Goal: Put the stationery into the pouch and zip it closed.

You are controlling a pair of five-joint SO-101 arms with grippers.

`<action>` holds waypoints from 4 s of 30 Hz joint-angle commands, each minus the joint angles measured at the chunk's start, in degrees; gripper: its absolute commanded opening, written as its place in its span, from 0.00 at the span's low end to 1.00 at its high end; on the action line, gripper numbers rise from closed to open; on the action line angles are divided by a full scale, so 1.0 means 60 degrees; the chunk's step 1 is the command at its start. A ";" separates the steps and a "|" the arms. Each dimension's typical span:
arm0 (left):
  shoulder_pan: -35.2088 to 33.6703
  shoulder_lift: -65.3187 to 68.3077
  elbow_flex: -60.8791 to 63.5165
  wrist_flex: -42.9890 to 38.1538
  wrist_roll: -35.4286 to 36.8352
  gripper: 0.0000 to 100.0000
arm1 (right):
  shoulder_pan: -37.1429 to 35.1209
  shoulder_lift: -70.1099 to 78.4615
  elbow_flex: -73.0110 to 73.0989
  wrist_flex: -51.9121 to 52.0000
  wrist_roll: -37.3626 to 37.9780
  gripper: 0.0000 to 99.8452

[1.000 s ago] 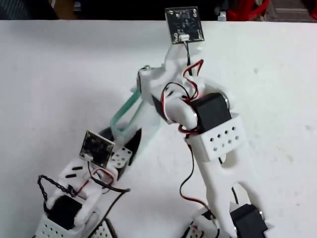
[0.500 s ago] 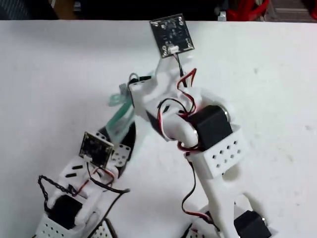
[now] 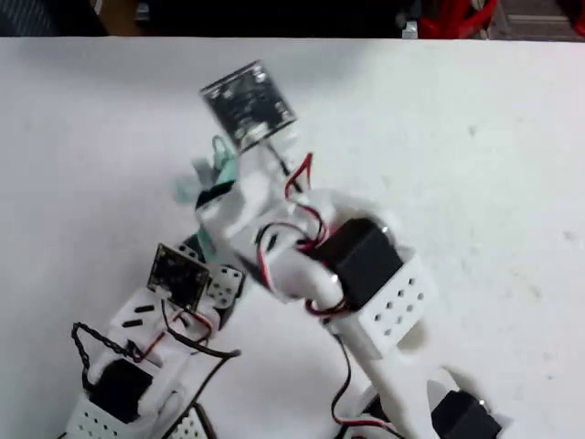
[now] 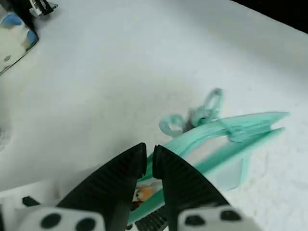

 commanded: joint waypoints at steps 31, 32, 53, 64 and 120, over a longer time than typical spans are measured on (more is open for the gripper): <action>0.0242 -0.0066 -0.0454 0.0147 -0.0147 0.02 | 0.1634 0.0593 -0.1949 0.1326 0.5128 0.20; 0.0242 -0.0066 -0.0454 0.0147 -0.0147 0.02 | 0.1634 0.0579 -0.1919 0.1326 0.5582 0.20; 0.0242 -0.0066 -0.0454 0.0147 -0.0147 0.02 | 0.2689 0.1853 -0.1744 0.0652 0.7326 0.02; 0.0242 -0.0066 -0.0454 0.0147 -0.0147 0.02 | 0.1136 0.0945 -0.1744 0.1722 0.6769 0.02; 0.0300 -0.0066 -0.0366 0.0132 -0.0161 0.02 | 0.2132 0.0711 -0.1553 0.0520 0.5538 0.22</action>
